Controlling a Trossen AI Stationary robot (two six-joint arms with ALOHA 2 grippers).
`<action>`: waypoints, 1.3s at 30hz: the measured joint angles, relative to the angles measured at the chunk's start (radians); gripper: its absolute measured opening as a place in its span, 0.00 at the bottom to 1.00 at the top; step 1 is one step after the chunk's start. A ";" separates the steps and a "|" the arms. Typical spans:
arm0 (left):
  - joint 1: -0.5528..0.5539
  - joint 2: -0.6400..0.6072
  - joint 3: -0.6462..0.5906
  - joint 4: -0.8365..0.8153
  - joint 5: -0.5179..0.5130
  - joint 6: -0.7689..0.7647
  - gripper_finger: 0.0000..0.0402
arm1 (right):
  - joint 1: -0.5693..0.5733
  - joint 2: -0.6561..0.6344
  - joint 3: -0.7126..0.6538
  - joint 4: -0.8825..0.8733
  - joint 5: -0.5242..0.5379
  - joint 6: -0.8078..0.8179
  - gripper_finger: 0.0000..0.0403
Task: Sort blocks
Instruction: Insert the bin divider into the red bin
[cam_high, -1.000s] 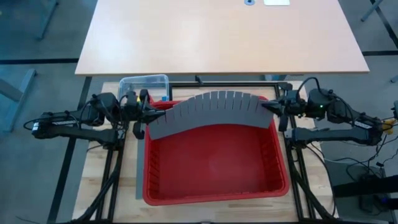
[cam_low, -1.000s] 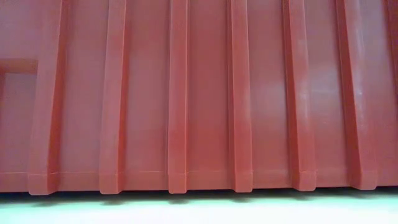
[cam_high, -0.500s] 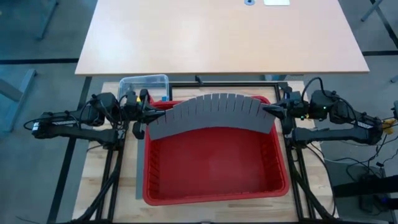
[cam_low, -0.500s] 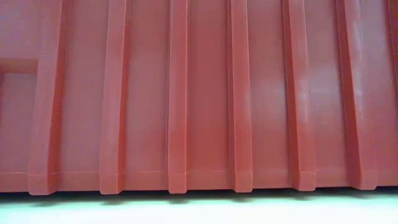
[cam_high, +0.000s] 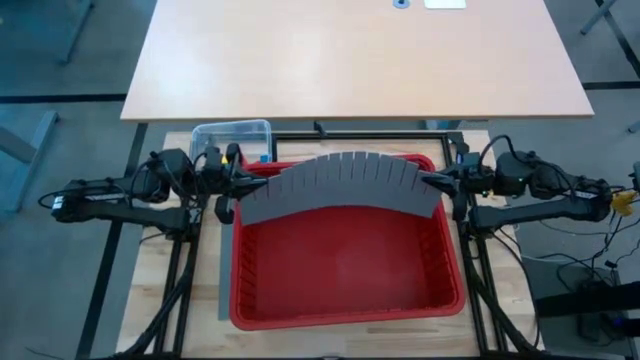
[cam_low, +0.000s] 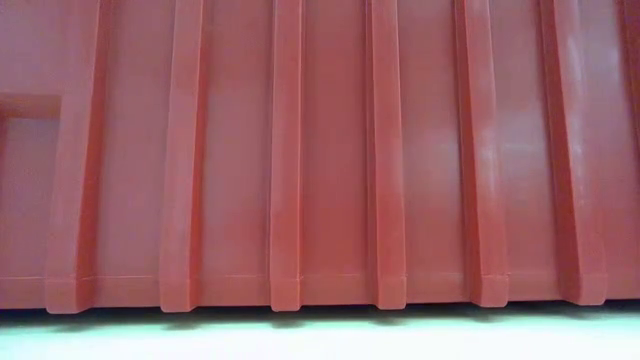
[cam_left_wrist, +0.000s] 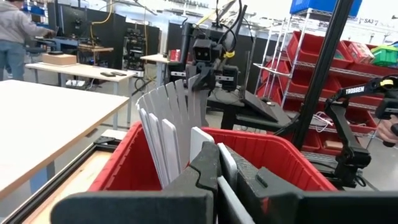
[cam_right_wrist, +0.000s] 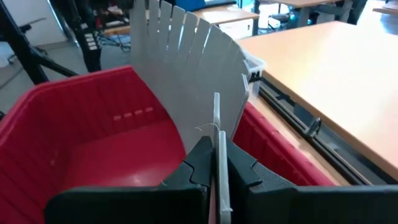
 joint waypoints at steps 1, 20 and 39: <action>0.000 0.003 0.000 0.000 0.001 0.000 0.00 | 0.001 -0.005 0.000 -0.003 0.002 0.000 0.00; 0.000 0.013 0.000 0.011 0.026 -0.014 0.00 | 0.001 -0.049 0.004 -0.058 0.002 0.043 0.00; -0.013 0.027 0.000 -0.029 0.078 -0.019 0.00 | 0.001 -0.051 0.005 -0.086 0.001 0.055 0.00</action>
